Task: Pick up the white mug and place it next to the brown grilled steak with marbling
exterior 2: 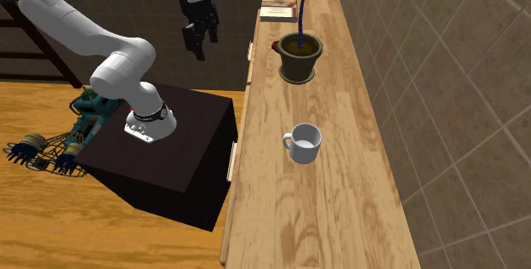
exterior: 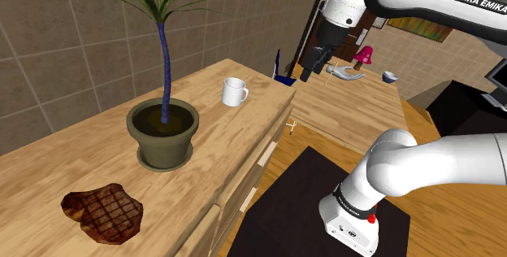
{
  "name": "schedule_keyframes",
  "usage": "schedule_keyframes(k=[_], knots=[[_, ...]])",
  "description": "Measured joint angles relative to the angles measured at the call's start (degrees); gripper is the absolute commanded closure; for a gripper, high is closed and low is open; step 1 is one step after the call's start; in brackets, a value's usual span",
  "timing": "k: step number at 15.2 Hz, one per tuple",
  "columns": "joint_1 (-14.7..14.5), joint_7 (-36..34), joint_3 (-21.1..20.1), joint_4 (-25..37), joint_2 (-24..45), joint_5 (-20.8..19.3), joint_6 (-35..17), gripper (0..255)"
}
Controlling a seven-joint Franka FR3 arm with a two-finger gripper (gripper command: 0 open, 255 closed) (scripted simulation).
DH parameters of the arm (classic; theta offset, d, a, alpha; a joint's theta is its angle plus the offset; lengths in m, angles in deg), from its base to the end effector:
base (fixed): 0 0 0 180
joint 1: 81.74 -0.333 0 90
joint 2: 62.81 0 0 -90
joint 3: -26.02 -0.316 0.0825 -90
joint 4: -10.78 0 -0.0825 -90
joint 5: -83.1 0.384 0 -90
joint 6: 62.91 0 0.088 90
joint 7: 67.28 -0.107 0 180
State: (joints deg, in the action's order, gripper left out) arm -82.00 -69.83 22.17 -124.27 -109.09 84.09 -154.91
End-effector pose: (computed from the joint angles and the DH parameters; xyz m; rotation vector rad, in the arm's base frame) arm 0.3038 0.0303 0.5991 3.1117 0.0120 0.0882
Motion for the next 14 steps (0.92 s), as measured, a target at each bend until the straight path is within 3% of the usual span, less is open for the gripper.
schedule_keyframes(k=[3,14], knots=[[0.22,0.52,0.4,-0.11,1.88,-0.27,-2.04,0],[1.92,5.33,4.21,2.08,20.87,-1.9,-19.71,0]])
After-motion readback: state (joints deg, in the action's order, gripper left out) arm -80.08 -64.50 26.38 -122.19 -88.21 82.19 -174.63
